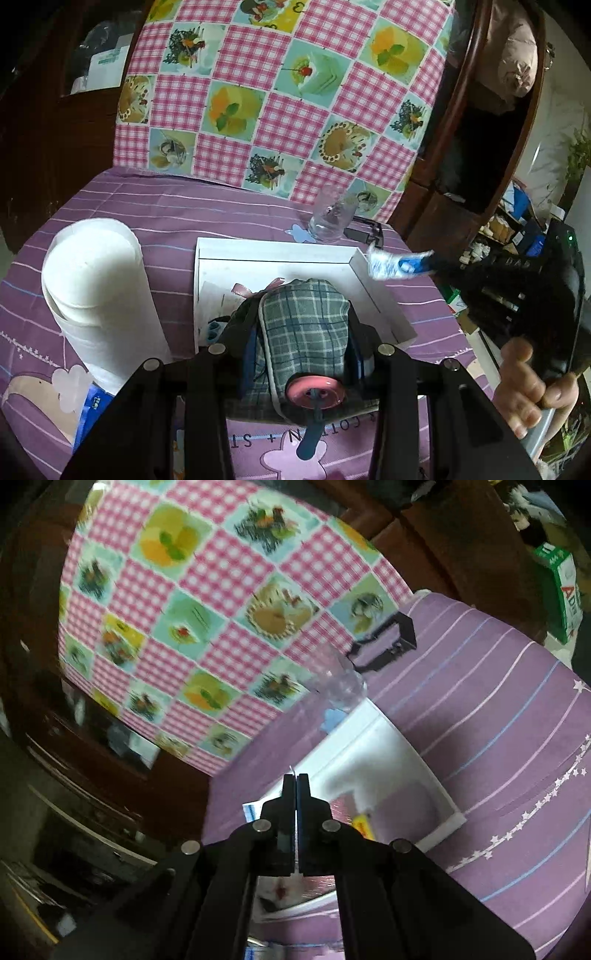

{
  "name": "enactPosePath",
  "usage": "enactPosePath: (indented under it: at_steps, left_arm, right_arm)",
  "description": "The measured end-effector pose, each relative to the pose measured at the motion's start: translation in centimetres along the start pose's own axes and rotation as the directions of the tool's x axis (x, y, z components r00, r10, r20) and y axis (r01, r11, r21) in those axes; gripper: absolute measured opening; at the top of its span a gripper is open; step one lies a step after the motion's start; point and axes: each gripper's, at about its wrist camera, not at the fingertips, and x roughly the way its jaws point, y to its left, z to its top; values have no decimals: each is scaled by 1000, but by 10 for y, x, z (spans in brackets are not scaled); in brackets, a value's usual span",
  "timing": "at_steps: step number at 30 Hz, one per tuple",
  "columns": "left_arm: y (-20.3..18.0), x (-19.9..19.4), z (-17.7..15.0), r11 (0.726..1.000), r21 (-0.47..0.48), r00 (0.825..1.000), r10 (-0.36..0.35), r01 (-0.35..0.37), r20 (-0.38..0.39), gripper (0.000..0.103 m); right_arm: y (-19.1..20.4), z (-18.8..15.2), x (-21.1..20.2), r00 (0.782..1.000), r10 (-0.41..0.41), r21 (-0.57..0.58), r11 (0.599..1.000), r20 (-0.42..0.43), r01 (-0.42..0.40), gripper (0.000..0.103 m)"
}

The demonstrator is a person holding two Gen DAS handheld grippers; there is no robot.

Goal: Organize soft objects
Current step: 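Lower the tube into the box while the left gripper carries the pouch over it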

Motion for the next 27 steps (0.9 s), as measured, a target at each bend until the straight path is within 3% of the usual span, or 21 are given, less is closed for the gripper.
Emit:
enactPosePath:
  at_steps: [9,15,18,22,27]
  left_arm:
    - [13,16,-8,997,-40,997,73,-71,40,39]
    - [30,22,-7,989,-146,998,38,-30,51,40]
    - [36,28,-7,984,-173,998,57,-51,31,40]
    - [41,43,-9,978,-207,999,28,-37,-47,40]
    - [43,51,-9,974,-221,997,28,-44,-77,40]
  right_arm:
    - [-16,-4,17,999,-39,-27,999,-29,38,1]
    - [-23,-10,27,997,-57,-24,998,-51,56,1]
    - [-25,-14,33,995,-75,-30,997,-63,73,1]
    - [-29,-17,39,993,-93,-29,995,-77,91,1]
    - [-33,-17,41,991,-107,-23,994,-78,105,1]
